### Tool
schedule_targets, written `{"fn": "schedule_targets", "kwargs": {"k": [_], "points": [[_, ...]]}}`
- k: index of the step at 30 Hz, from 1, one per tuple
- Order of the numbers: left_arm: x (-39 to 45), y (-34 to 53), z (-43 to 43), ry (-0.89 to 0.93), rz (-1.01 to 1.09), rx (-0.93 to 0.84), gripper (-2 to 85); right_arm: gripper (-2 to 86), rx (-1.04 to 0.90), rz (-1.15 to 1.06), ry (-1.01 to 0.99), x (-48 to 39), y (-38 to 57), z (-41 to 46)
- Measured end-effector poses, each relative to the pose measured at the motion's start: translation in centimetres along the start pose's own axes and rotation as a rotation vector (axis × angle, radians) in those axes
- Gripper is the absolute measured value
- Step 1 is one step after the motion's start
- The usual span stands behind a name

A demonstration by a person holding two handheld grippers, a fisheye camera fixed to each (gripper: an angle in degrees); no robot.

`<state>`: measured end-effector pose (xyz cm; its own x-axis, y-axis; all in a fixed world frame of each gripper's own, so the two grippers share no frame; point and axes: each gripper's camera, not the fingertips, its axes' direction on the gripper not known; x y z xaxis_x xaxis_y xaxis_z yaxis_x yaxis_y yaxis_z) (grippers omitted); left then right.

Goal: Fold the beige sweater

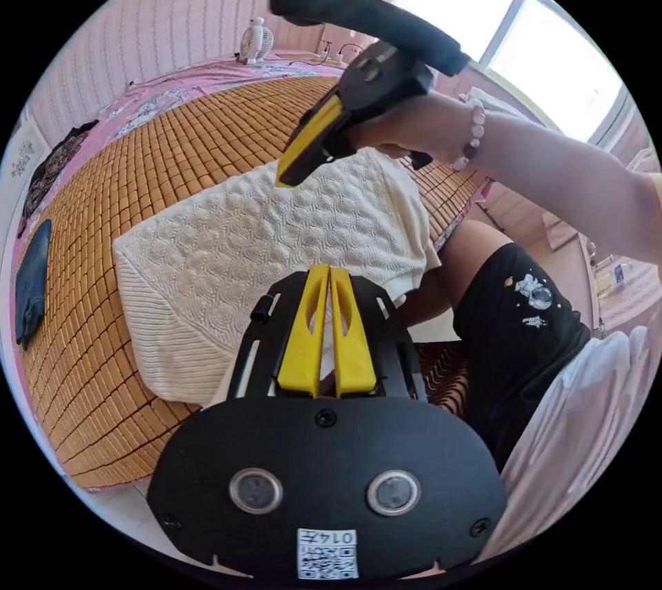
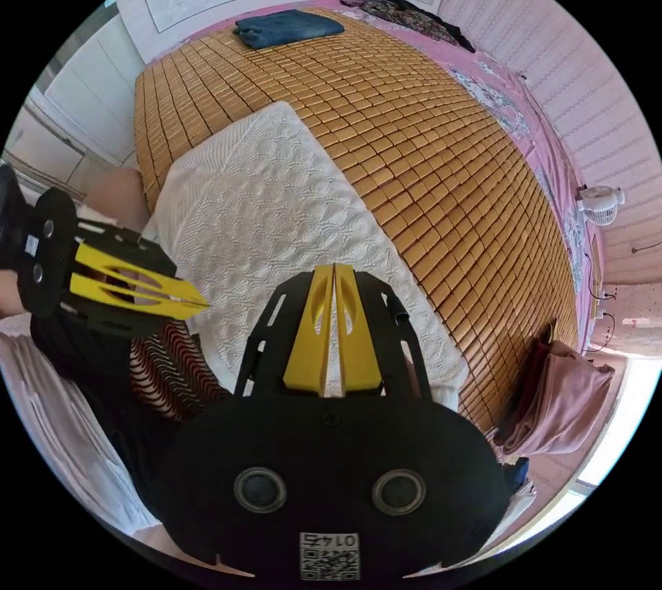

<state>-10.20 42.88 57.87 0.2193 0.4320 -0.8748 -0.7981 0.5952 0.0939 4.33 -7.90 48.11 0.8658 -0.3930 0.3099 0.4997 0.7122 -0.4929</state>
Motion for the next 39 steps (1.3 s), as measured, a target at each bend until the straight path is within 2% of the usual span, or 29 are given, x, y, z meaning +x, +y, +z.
{"fn": "schedule_targets", "kwargs": {"k": [1, 3, 5, 10, 18, 20, 25, 28, 32, 34, 39], "points": [[1.0, 0.6, 2.4, 0.002, 0.021, -0.044, -0.9, -0.3, -0.120, -0.032, -0.009, -0.1, -1.7, 2.4], [2.1, 2.2, 6.0, -0.018, 0.066, -0.132, -1.0, -0.3, -0.141, -0.044, 0.011, 0.0, -3.0, 3.4], [3.1, 5.4, 7.1, -0.060, 0.077, -0.038, -1.0, -0.4, -0.194, -0.041, -0.005, 0.3, -3.9, 3.6], [4.1, 9.3, 9.4, -0.109, 0.095, -0.013, -1.0, -0.4, -0.256, -0.110, -0.036, 1.1, -4.6, 2.8], [1.8, 13.7, 12.4, -0.007, 0.030, -0.010, -1.0, -0.4, -0.200, 0.043, -0.013, 4.4, -5.0, 4.0], [1.3, 14.7, 13.1, 0.004, 0.020, -0.013, -1.0, -0.4, -0.194, 0.016, 0.031, 4.1, -4.3, 3.8], [0.0, 17.7, 13.7, 0.040, -0.002, 0.039, -0.9, -0.5, 0.150, 0.104, 0.058, 4.3, 4.5, 1.6], [-0.3, 19.2, 13.3, 0.065, 0.031, 0.077, -0.7, -0.6, 0.268, 0.244, 0.027, 5.5, 12.3, -0.8], [0.4, 20.4, 14.0, 0.016, 0.077, 0.161, 2.4, 1.3, 0.250, 0.492, -0.156, 7.5, 22.3, -1.1], [1.0, 20.2, 14.4, 0.053, 0.105, 0.182, 4.0, 7.5, 0.179, 0.601, -0.281, 8.0, 27.2, 0.1], [3.3, 19.3, 15.5, 0.169, 0.200, 0.228, 8.2, 10.4, 0.090, 0.674, -0.429, 9.3, 31.3, 2.6]]}}
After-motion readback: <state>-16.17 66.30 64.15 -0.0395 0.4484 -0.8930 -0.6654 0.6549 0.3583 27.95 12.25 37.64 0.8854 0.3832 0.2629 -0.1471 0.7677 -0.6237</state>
